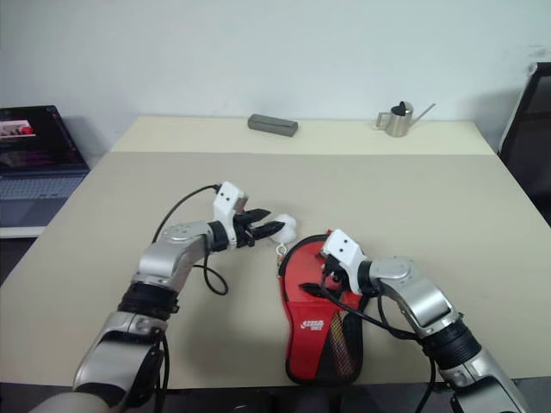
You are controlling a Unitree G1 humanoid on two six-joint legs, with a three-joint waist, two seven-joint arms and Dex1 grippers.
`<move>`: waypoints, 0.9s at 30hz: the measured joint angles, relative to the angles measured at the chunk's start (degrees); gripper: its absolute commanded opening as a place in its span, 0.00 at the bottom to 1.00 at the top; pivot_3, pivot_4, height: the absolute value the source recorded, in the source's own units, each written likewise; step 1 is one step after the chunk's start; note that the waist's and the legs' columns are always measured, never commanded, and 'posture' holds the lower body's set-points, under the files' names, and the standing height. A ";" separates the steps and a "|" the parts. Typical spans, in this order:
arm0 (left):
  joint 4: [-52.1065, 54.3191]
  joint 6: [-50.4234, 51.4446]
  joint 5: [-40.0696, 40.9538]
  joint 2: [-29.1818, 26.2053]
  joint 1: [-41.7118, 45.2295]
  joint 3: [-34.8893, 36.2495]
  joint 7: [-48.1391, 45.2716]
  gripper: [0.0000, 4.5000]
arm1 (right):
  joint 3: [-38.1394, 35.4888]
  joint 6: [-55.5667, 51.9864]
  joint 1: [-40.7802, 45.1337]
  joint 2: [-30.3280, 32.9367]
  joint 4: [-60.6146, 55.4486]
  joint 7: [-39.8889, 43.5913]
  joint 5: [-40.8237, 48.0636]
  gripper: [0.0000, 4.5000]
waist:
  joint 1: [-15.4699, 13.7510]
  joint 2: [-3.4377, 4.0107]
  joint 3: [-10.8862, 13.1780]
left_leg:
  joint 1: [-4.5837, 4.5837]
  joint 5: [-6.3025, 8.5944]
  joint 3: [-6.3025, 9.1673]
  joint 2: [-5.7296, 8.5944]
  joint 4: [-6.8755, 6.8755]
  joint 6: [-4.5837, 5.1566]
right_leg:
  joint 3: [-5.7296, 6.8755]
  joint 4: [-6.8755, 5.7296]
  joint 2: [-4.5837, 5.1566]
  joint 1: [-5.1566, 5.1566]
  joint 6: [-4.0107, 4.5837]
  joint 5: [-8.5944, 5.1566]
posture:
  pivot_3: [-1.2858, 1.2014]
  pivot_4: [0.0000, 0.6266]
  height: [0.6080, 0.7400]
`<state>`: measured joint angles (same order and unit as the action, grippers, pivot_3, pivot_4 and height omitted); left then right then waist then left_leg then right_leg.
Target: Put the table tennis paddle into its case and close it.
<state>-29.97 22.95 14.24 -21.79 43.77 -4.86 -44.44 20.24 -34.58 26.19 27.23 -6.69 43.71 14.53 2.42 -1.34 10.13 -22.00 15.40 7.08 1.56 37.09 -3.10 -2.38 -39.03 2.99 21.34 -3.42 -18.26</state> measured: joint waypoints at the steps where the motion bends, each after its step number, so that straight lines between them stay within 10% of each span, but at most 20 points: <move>1: -0.50 -0.24 -0.21 0.41 0.38 0.00 -0.14 0.74 | -0.06 -0.11 -0.09 -0.28 -0.09 -0.11 -0.03 1.00 | 0.13 0.00 0.00 | 0.00 0.00 0.00 -0.01 0.00 0.00 | -0.02 0.00 0.01 0.00 0.00 0.00 | 0.52 0.24 1.00; 5: -1.32 -0.90 -0.42 0.93 1.10 -0.02 -2.01 1.00 | -0.15 -0.76 -0.31 -0.91 -0.66 -0.32 -0.34 1.00 | 0.47 0.00 0.00 | 0.00 0.00 0.02 -0.04 -0.01 -0.01 | -0.01 -0.01 0.01 0.01 0.00 0.00 | 0.52 0.24 1.00; 24: -12.08 -5.09 -5.56 5.34 3.71 -0.72 -1.97 1.00 | -0.97 -1.70 -0.75 -2.79 -0.82 -0.37 -2.02 1.00 | 0.45 -0.02 -0.08 | 0.05 -0.01 0.04 0.00 0.02 0.00 | 0.01 -0.05 0.02 -0.04 -0.01 0.00 | 0.52 0.24 1.00; 27: -13.22 -6.01 -5.87 5.81 4.09 -0.38 -1.32 0.79 | -1.07 -1.81 -0.88 -2.88 -0.94 -0.48 -2.04 1.00 | 0.42 -0.02 -0.09 | 0.06 0.00 0.05 0.00 0.02 0.01 | 0.01 -0.06 0.02 -0.05 -0.01 0.00 | 0.52 0.24 1.00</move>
<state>-43.19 16.95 8.38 -15.97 47.86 -5.23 -45.77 19.17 -36.39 25.31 24.35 -7.63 43.24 12.49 2.84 -1.36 10.05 -21.95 15.40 7.13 1.56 37.11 -3.09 -2.36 -39.10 3.02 21.30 -3.43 -18.25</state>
